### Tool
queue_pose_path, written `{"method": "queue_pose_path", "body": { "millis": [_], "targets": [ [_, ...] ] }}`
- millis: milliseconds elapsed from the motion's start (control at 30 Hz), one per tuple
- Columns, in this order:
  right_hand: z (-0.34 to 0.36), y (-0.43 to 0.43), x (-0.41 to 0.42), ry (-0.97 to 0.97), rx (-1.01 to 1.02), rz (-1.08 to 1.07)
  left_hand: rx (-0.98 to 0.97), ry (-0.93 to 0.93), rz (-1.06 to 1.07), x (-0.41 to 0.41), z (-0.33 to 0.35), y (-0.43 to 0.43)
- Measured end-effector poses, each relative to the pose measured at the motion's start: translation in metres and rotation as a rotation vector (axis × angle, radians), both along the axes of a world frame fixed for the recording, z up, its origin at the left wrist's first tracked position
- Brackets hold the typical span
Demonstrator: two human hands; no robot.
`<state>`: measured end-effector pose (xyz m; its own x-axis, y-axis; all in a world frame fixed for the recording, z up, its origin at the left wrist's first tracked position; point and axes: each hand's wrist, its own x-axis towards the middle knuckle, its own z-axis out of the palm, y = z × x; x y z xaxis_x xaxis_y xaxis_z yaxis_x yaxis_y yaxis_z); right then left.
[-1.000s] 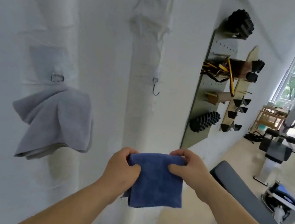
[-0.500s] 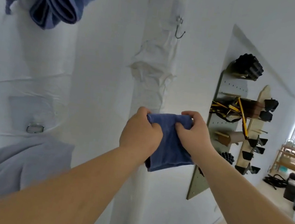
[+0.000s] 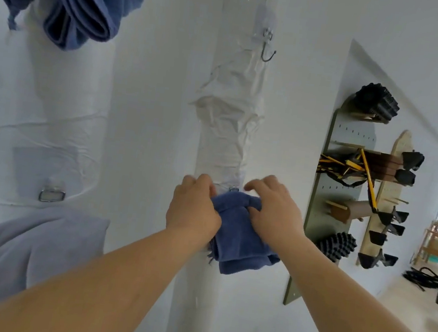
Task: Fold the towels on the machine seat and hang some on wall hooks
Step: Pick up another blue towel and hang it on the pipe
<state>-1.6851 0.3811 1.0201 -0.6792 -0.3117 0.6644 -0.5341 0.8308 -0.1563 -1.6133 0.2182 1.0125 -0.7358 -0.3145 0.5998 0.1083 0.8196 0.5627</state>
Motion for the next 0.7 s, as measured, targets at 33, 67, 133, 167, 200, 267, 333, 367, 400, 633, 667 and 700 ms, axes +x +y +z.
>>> {"method": "queue_pose_path", "body": {
  "millis": [33,67,133,167,200,267,333,367,400,633,667,700],
  "targets": [
    [0.003,-0.001,0.003,-0.012,0.080,0.056,-0.122,0.065,-0.008,0.001,0.001,0.001],
    [0.006,-0.001,0.005,-0.083,0.103,0.090,-0.239,0.100,-0.043,0.003,0.002,0.002],
    [0.011,0.004,0.006,-0.268,0.045,0.135,-0.473,0.067,-0.111,0.004,0.002,0.004],
    [0.015,0.007,0.009,-0.354,0.028,0.157,-0.541,0.027,-0.122,0.004,0.001,0.005],
    [0.019,0.009,0.012,-0.436,0.030,0.169,-0.556,-0.005,-0.121,0.005,0.001,0.005],
    [0.026,0.012,0.020,-0.598,0.015,0.216,-0.445,-0.050,-0.139,0.009,0.003,0.006],
    [0.030,0.014,0.025,-0.714,-0.009,0.279,-0.346,-0.054,-0.187,0.011,0.004,0.006],
    [0.030,0.016,0.026,-0.744,-0.017,0.301,-0.351,-0.055,-0.209,0.012,0.003,0.005],
    [0.030,0.017,0.025,-0.744,-0.008,0.306,-0.371,-0.071,-0.232,0.012,0.002,0.003],
    [0.005,0.010,0.008,-0.497,0.031,0.244,-0.315,-0.027,-0.232,0.001,-0.022,0.002],
    [0.001,0.010,0.007,-0.495,-0.001,0.250,-0.321,-0.013,-0.215,0.001,-0.024,0.004],
    [-0.002,0.010,0.008,-0.493,-0.029,0.259,-0.328,0.001,-0.203,0.002,-0.025,0.006]
  ]
}}
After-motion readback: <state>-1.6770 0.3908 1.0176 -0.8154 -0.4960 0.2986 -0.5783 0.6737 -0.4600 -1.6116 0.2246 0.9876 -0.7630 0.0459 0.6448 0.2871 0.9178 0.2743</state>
